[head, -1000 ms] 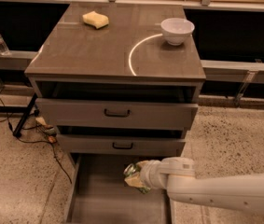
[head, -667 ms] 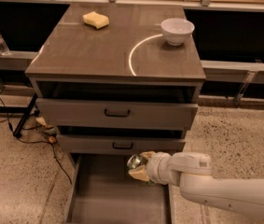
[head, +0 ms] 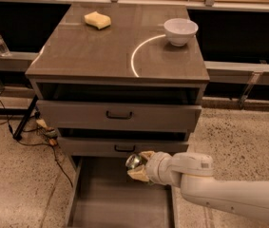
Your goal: Pick green can from bottom drawer and place on counter
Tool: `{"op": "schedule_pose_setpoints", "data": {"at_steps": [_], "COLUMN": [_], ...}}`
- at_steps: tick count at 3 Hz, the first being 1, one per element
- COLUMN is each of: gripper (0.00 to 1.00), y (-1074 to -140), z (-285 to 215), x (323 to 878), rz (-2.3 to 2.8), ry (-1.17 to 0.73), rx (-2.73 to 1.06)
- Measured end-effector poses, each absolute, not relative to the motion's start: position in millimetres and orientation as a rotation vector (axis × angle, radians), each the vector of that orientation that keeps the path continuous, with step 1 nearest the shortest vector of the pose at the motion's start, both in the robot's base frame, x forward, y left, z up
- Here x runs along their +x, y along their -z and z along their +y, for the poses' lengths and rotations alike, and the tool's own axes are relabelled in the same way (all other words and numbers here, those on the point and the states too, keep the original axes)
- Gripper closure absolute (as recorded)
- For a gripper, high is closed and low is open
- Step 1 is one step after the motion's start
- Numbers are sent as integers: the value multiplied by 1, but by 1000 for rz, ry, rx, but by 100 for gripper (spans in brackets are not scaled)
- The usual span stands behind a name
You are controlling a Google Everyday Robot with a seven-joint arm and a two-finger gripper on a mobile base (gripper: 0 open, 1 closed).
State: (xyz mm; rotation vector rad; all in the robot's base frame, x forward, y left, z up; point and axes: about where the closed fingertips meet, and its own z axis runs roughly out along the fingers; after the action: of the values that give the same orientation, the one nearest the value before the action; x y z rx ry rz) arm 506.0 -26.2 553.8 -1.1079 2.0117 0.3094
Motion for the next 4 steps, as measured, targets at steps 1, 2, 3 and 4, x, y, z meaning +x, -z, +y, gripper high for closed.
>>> {"op": "schedule_pose_setpoints", "data": {"at_steps": [1,2,3,4], "gripper": [100,100,100,100], "y": [-611,-709,-778,-778], "z": [-17,-4,2,2], "x": [524,546,559,559], "rz": [1903,1716,1592,1592], "ry": [-312,-326,-341,-341], "rx": [-1095,-1075,-1049,-1049]}}
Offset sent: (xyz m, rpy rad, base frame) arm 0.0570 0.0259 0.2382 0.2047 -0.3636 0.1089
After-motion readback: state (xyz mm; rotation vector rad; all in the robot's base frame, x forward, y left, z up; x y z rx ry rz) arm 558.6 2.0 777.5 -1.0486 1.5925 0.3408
